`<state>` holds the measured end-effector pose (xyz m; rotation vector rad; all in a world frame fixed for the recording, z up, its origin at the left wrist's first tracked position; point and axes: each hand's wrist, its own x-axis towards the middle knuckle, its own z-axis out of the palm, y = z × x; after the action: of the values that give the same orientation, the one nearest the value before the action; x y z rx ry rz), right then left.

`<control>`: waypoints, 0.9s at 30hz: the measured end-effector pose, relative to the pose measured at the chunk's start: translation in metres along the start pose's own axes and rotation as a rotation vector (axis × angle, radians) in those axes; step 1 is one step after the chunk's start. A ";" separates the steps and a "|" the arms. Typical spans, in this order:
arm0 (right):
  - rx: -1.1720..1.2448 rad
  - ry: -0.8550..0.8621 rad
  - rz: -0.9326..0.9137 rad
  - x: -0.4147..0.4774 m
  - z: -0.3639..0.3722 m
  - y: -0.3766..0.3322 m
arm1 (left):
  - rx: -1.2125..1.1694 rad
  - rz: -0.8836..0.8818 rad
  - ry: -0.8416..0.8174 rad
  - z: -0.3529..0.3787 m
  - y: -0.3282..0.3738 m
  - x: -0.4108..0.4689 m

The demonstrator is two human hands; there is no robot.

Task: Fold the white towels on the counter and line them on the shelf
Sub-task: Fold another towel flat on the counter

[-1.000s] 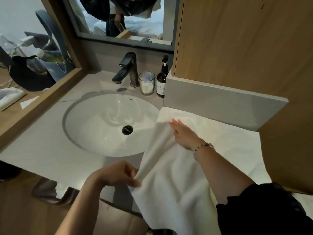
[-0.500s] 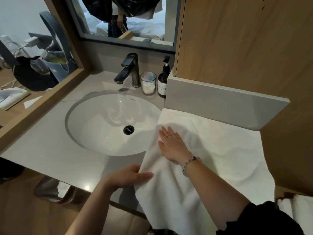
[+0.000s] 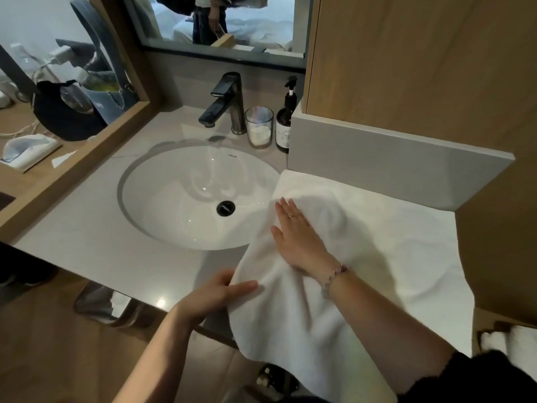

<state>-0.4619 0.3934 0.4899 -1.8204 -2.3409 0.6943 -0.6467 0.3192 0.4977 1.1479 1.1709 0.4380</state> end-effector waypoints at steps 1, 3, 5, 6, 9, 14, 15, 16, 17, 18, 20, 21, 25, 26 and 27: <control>0.039 0.043 -0.002 -0.014 0.000 -0.007 | -0.080 -0.006 0.000 0.004 -0.002 -0.001; 0.100 0.058 0.026 -0.040 0.005 -0.018 | -0.184 -0.016 -0.029 0.011 -0.003 0.000; 0.143 0.002 0.089 -0.052 0.015 -0.018 | -0.213 -0.013 -0.057 0.016 -0.002 0.000; 0.158 -0.032 0.119 -0.052 0.019 -0.015 | -0.205 -0.021 -0.073 0.018 -0.001 -0.001; 0.119 -0.091 0.120 -0.045 0.024 -0.004 | -0.145 -0.061 -0.118 0.024 0.005 -0.008; 0.056 -0.114 0.083 -0.040 0.025 0.004 | 0.073 -0.033 -0.158 0.026 0.010 -0.012; 0.038 -0.114 0.083 -0.039 0.025 0.004 | 0.132 -0.024 -0.170 0.026 0.010 -0.013; 0.026 -0.108 0.085 -0.039 0.026 0.004 | 0.169 -0.013 -0.180 0.026 0.010 -0.016; 0.015 -0.096 0.089 -0.040 0.027 0.003 | 0.194 -0.003 -0.189 0.024 0.009 -0.018; 0.005 -0.082 0.095 -0.041 0.028 0.002 | 0.210 0.004 -0.190 0.024 0.006 -0.020; -0.007 -0.076 0.114 -0.041 0.027 -0.001 | 0.222 0.024 -0.175 0.020 0.001 -0.025; -0.015 -0.083 0.126 -0.041 0.027 -0.002 | 0.220 0.025 -0.173 0.017 -0.002 -0.028; -0.055 -0.135 0.134 -0.039 0.024 -0.004 | 0.212 0.039 -0.222 0.011 -0.014 -0.047; -0.067 -0.138 0.136 -0.039 0.024 -0.004 | 0.213 0.049 -0.206 0.012 -0.019 -0.052; -0.075 -0.140 0.140 -0.038 0.025 -0.004 | 0.202 0.061 -0.188 0.015 -0.024 -0.056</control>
<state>-0.4634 0.3494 0.4767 -2.0477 -2.3715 0.7849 -0.6622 0.2581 0.5032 1.3719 1.0348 0.2549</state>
